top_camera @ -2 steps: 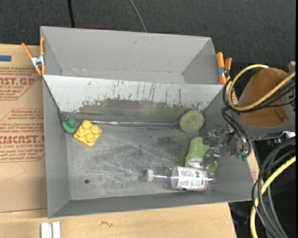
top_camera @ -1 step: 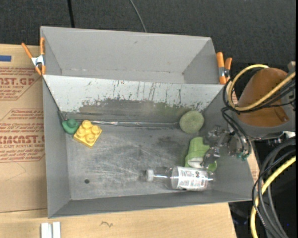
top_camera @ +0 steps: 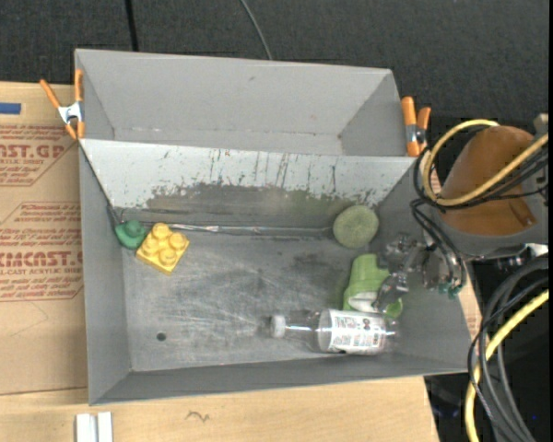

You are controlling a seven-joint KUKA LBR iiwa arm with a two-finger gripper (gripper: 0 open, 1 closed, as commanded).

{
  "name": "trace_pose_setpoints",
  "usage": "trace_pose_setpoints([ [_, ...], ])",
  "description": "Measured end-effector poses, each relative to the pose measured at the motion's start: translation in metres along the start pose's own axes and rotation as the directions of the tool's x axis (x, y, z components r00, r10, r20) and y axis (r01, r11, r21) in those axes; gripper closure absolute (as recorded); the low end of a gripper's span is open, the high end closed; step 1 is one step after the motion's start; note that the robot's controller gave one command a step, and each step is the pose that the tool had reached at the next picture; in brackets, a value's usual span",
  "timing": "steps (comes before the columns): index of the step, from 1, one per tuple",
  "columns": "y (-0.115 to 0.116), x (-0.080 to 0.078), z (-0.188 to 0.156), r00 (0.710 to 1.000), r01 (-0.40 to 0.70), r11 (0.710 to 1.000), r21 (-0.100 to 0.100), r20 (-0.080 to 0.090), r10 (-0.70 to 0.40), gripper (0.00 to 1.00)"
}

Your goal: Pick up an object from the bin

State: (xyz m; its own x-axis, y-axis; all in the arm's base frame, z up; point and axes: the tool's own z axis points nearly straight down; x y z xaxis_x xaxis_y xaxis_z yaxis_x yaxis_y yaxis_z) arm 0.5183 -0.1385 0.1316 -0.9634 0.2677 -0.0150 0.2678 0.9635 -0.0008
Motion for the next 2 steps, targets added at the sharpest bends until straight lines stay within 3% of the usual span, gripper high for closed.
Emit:
trace_pose_setpoints([
  [2,0.0000,-0.0003,-0.0002,1.000,0.000,1.000,0.000,0.001,0.000,1.00],
])
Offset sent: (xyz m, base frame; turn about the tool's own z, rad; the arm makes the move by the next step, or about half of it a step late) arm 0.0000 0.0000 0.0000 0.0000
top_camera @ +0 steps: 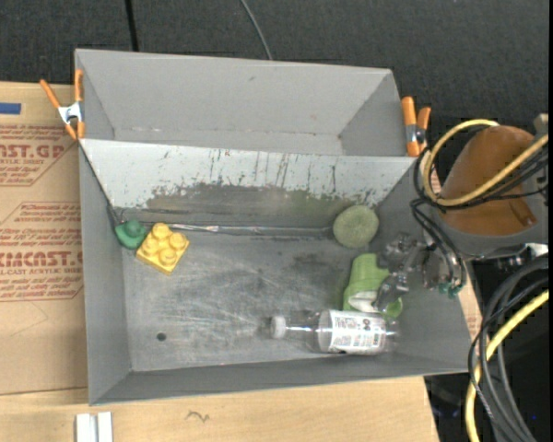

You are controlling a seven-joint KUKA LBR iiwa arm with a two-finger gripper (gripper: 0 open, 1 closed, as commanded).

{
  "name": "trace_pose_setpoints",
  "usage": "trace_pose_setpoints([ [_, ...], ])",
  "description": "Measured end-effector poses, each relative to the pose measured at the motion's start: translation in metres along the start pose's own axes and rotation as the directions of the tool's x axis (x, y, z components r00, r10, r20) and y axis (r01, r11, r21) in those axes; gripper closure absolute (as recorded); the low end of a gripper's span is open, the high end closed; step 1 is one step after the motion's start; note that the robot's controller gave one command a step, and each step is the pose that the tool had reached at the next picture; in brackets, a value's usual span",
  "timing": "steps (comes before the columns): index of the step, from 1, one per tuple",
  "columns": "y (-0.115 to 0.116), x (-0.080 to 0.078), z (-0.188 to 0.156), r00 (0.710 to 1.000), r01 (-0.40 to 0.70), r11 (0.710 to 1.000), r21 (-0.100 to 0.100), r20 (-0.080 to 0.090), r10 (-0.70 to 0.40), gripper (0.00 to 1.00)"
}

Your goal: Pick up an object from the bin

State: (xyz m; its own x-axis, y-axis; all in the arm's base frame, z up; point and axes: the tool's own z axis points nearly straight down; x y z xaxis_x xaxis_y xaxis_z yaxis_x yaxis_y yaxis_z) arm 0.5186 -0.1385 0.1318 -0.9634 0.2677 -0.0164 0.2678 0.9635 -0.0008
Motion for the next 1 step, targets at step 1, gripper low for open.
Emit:
trace_pose_setpoints([
  [1,0.0000,0.0000,0.0000,1.000,0.000,1.000,0.000,0.000,0.000,1.00],
])
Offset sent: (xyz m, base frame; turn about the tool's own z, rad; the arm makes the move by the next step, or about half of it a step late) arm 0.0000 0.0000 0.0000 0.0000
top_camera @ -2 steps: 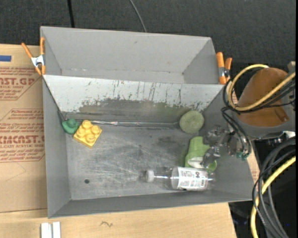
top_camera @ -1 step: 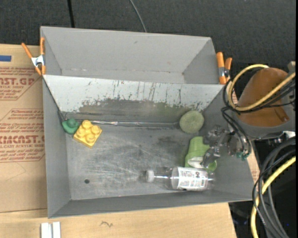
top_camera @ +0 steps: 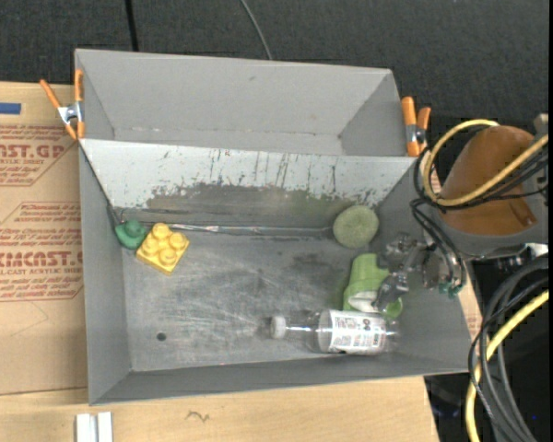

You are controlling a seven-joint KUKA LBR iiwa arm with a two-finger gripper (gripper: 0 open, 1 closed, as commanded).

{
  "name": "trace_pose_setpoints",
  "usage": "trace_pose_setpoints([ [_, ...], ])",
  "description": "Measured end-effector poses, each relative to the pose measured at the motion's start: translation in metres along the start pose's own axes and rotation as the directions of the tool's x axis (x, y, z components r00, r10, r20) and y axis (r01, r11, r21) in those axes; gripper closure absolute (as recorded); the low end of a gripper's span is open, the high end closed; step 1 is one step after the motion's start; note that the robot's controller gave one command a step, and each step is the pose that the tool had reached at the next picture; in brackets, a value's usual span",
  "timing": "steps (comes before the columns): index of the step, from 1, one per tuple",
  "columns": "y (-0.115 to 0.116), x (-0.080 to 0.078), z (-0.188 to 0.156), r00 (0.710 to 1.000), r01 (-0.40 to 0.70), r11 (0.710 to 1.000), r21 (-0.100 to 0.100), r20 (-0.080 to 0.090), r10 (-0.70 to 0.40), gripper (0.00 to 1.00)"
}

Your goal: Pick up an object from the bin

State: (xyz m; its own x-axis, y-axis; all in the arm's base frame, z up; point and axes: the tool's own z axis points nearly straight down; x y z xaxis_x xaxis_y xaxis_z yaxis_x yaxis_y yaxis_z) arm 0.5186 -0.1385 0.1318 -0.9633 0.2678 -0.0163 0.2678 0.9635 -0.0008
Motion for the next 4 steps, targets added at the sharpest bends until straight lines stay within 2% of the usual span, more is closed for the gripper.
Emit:
trace_pose_setpoints([
  [4,0.0000,0.0000,0.0000,1.000,0.000,1.000,0.000,0.000,0.000,1.00],
])
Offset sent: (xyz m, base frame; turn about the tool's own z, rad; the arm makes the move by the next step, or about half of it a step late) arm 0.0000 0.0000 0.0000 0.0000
